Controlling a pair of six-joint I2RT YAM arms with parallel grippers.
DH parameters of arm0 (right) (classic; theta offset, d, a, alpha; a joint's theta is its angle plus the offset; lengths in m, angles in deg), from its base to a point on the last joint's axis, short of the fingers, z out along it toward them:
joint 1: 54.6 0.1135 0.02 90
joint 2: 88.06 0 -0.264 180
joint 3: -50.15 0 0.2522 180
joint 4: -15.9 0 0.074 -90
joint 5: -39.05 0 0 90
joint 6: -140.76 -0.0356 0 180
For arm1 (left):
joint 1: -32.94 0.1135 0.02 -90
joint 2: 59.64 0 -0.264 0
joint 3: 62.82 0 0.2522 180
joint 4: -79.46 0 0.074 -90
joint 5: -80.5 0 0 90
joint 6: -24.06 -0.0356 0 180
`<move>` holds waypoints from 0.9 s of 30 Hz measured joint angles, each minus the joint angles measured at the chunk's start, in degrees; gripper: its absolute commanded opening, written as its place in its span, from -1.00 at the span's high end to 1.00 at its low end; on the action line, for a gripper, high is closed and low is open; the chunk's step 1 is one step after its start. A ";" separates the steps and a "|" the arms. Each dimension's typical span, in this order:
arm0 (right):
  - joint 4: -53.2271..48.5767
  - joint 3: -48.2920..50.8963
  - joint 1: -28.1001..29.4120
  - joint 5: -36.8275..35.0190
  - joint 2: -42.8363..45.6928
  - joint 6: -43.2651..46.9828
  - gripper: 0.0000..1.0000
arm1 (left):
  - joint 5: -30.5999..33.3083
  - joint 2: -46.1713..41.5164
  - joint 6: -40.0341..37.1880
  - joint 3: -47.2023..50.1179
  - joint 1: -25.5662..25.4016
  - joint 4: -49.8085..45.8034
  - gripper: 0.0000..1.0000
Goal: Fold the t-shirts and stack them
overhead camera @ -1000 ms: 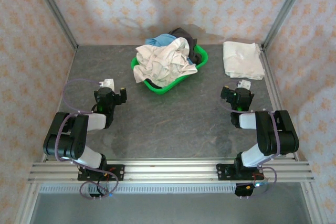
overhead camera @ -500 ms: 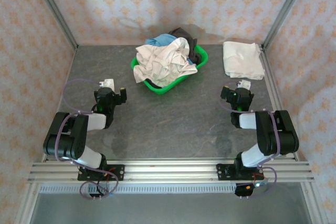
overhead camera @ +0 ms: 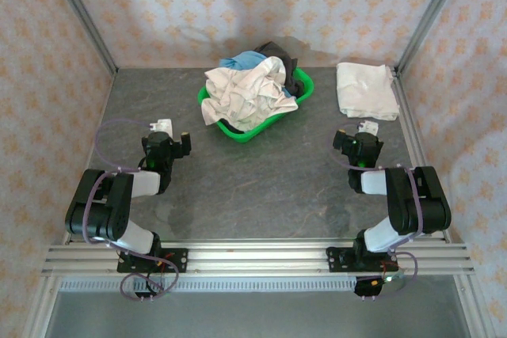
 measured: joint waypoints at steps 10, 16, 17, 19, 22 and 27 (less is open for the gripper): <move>-27.34 -18.34 0.79 0.31 14.78 -14.56 -0.99 | -1.38 -21.84 13.33 -25.55 -3.06 -35.21 -1.00; -35.58 -18.01 0.76 9.16 16.48 -19.06 -0.99 | -4.52 -11.89 6.29 -37.00 -20.74 -48.70 -1.00; -37.11 -17.94 0.79 10.23 16.59 -19.26 -0.99 | -4.11 -8.74 4.17 -39.01 -24.04 -51.15 -1.00; -39.69 -17.64 0.79 10.86 17.20 -19.47 -0.99 | -4.37 -3.06 0.33 -42.36 -28.15 -54.99 -1.00; -42.69 -16.48 0.79 10.78 19.45 -19.47 -0.99 | -5.70 5.42 -5.01 -47.52 -30.40 -60.81 -1.00; -45.03 -14.88 0.79 10.60 23.08 -19.37 -0.99 | -6.03 19.02 -10.75 -58.84 -30.67 -68.70 -0.78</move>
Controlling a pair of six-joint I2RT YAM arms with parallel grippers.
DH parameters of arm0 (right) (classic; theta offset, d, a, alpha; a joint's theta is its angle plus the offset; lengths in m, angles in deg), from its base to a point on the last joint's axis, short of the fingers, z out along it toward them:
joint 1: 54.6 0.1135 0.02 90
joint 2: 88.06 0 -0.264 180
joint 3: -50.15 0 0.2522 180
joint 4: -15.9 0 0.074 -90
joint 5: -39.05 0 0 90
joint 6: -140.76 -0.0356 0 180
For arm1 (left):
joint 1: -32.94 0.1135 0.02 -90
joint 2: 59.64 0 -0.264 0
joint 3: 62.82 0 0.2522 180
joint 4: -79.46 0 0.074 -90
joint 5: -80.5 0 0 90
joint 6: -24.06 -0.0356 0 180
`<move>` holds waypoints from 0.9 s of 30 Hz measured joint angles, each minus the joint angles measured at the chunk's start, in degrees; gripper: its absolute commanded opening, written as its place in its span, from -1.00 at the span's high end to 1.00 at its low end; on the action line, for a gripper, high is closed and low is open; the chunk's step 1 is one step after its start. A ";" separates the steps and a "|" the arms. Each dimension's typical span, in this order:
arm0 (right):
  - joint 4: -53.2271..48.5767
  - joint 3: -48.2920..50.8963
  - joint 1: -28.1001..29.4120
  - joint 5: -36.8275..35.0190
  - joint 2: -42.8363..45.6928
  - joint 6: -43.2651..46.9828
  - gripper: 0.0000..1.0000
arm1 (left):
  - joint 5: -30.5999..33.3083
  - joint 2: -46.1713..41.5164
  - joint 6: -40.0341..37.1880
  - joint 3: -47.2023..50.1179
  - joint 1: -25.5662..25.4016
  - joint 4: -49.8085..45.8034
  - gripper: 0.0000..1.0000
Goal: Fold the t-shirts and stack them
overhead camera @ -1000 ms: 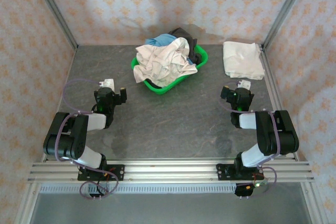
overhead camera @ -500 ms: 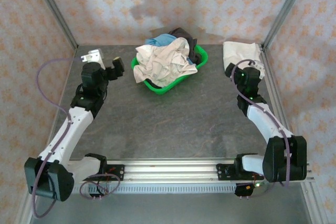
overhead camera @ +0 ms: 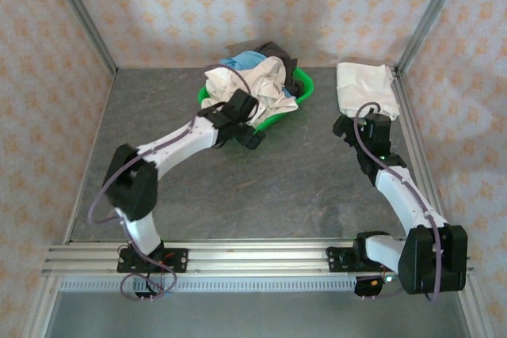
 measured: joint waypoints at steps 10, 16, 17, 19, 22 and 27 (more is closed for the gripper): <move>-1.01 0.31 -0.02 -0.20 0.11 0.20 -0.99 | 0.33 13.09 -2.97 -10.95 -0.04 -8.46 0.16; -1.49 0.31 -0.07 -0.63 -0.57 0.20 -0.99 | 1.05 11.91 -3.85 -8.70 0.15 -8.76 0.62; -1.64 0.31 -0.07 -0.68 -0.57 0.17 -0.99 | 0.87 10.80 -4.11 -7.15 0.33 -8.28 0.65; -1.90 0.31 -0.07 -0.87 -0.57 0.17 -0.99 | 0.83 8.15 -3.93 -3.87 1.20 -7.93 0.74; -2.19 0.31 -0.07 -1.07 -0.57 0.17 -0.99 | 0.68 2.67 -1.86 1.57 4.98 -8.15 0.89; -2.38 0.31 -0.09 -1.88 -0.59 0.15 -0.99 | 2.45 -2.05 1.84 4.57 13.88 -8.22 1.00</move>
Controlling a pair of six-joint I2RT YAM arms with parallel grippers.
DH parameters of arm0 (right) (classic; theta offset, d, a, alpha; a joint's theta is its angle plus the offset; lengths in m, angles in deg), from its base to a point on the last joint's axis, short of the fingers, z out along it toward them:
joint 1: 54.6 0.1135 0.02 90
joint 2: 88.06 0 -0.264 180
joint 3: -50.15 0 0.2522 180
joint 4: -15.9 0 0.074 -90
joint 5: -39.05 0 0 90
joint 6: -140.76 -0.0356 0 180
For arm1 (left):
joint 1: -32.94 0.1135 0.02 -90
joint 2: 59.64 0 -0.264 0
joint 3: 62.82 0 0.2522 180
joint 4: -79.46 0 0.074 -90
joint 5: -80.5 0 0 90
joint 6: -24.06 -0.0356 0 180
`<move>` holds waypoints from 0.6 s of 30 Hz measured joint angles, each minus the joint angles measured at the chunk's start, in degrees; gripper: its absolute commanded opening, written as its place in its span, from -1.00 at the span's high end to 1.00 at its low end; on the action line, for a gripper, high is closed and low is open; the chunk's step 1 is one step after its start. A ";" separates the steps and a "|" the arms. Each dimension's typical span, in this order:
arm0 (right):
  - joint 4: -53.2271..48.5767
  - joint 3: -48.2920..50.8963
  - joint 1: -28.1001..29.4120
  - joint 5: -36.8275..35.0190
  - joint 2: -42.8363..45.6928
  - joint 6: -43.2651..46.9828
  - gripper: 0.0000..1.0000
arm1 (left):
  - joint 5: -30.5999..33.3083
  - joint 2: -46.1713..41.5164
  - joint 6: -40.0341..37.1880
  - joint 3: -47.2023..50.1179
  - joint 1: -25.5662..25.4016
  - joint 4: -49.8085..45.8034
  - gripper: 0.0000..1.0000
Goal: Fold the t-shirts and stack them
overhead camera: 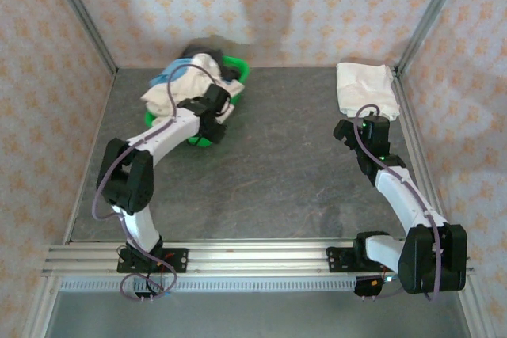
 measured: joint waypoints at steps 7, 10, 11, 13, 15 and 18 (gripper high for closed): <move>-0.04 0.00 -0.09 -0.72 -0.15 -0.13 -0.99 | 4.96 1.55 2.08 -0.83 10.60 -0.94 1.00; -0.07 0.00 -0.09 -0.70 -0.61 -0.20 -0.99 | 6.27 3.32 1.29 -1.70 12.85 -0.98 1.00; -0.13 0.00 -0.09 -0.70 -0.83 -0.20 -0.99 | 6.29 3.93 0.90 -2.19 13.27 -1.18 1.00; -0.24 0.00 -0.09 -0.72 -1.16 -0.22 -0.99 | 6.27 5.55 -0.57 -3.45 13.88 -1.44 1.00; -0.26 0.00 -0.09 -0.72 -1.44 -0.22 -0.99 | 6.27 6.88 -1.79 -4.76 14.45 -1.55 1.00; -0.35 0.00 -0.09 -0.74 -1.66 -0.24 -0.99 | 6.19 8.92 -3.48 -7.32 15.69 -1.95 1.00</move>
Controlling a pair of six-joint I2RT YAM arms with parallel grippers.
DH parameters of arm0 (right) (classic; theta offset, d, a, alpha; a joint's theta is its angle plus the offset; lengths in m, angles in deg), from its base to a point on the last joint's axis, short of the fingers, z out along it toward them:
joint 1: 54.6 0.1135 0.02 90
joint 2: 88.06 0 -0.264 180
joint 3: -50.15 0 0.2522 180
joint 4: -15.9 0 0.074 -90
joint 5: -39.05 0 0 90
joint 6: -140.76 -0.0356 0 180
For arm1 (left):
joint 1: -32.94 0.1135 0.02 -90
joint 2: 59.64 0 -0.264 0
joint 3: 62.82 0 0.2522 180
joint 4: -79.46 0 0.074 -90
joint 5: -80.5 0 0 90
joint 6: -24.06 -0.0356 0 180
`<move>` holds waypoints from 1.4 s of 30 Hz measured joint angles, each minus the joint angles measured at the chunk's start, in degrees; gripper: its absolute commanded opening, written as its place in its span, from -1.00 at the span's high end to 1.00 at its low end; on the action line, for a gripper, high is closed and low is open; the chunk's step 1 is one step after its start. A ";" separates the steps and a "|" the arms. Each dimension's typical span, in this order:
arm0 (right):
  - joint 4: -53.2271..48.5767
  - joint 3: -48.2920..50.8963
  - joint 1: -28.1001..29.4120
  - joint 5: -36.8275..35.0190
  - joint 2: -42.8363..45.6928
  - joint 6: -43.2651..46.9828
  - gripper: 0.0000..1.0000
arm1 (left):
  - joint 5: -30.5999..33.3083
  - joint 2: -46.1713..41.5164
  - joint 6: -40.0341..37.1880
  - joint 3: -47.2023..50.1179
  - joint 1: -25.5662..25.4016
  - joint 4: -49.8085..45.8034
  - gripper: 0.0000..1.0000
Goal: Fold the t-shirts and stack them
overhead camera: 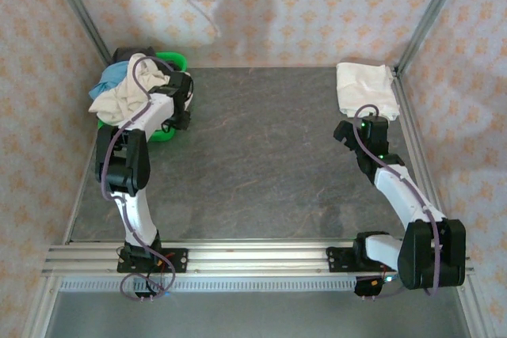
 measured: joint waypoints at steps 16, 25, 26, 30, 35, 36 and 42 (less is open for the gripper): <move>-2.89 -0.07 0.00 -2.99 -0.85 -0.20 -0.99 | -0.09 1.44 -1.22 -4.55 4.07 -3.58 -0.07; -2.86 -0.04 -0.02 -2.73 -0.85 -0.20 -0.99 | -6.34 -1.62 12.20 -12.83 9.88 -4.24 -0.53; -2.82 -0.04 -0.02 -2.58 -0.85 -0.20 -0.99 | -7.15 -1.66 14.27 -13.70 12.09 -3.63 -0.53; -2.78 -0.04 0.00 -1.84 -0.85 -0.20 -0.99 | -8.39 2.10 20.79 -19.63 19.96 -3.67 -0.40; -2.32 -0.04 0.00 -0.87 -0.85 -0.20 -0.99 | -8.39 9.86 25.00 -24.94 22.95 -3.91 -0.20; -2.25 -0.02 0.00 -0.79 -0.85 -0.20 -0.99 | -8.48 11.23 25.62 -25.53 22.69 -4.17 -0.11; -1.49 0.15 0.00 -0.20 -0.85 -0.22 -0.99 | -9.92 15.50 27.41 -29.38 21.55 -6.56 0.35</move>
